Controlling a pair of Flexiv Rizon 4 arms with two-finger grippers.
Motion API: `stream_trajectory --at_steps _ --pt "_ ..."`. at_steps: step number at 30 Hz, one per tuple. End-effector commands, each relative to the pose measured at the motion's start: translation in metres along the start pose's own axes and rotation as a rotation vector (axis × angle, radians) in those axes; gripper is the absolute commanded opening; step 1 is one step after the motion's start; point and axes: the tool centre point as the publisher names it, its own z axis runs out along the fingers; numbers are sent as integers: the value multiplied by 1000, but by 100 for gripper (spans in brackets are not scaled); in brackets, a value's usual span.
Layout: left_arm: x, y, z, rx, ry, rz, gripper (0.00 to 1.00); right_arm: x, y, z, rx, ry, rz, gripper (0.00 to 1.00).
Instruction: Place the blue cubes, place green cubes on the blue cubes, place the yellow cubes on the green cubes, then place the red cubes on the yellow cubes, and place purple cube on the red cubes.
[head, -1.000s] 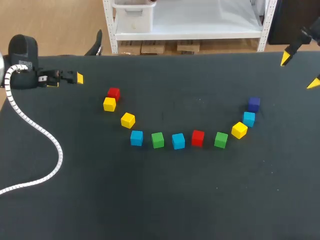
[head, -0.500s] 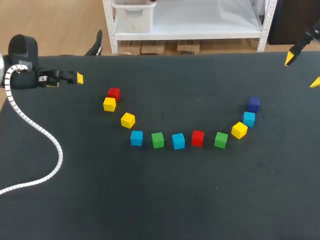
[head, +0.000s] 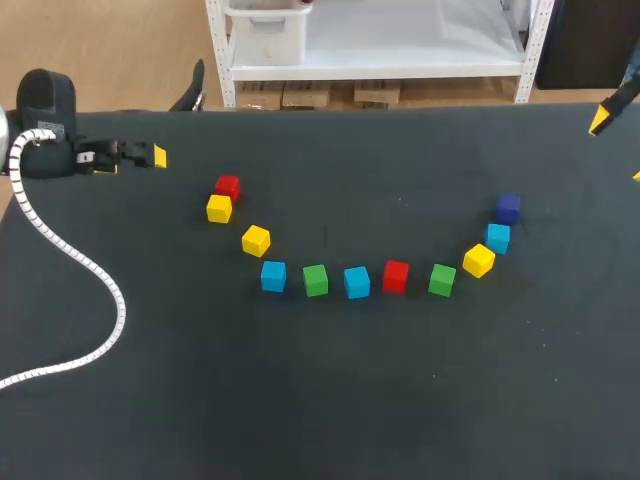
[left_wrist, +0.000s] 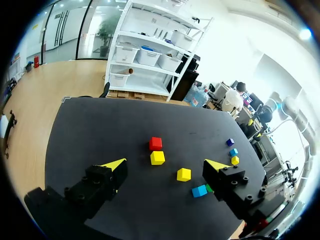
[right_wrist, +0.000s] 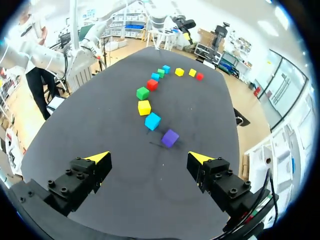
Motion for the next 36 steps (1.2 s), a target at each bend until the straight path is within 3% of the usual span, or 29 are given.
stream_trajectory --at_steps 1,11,29,32,36 --pt "-1 -2 0 -10 6 -2 100 12 -1 -7 17 -37 24 100" --pt "-1 -2 0 -10 6 -2 100 28 2 -15 57 -84 85 100" --pt "-1 -2 0 -10 6 -2 100 26 -1 -15 42 -53 99 100" --pt "1 3 -9 33 -7 100 100 26 -1 -15 42 -53 99 100" --pt "4 0 -20 128 43 331 100 26 -1 -15 42 -53 99 100"
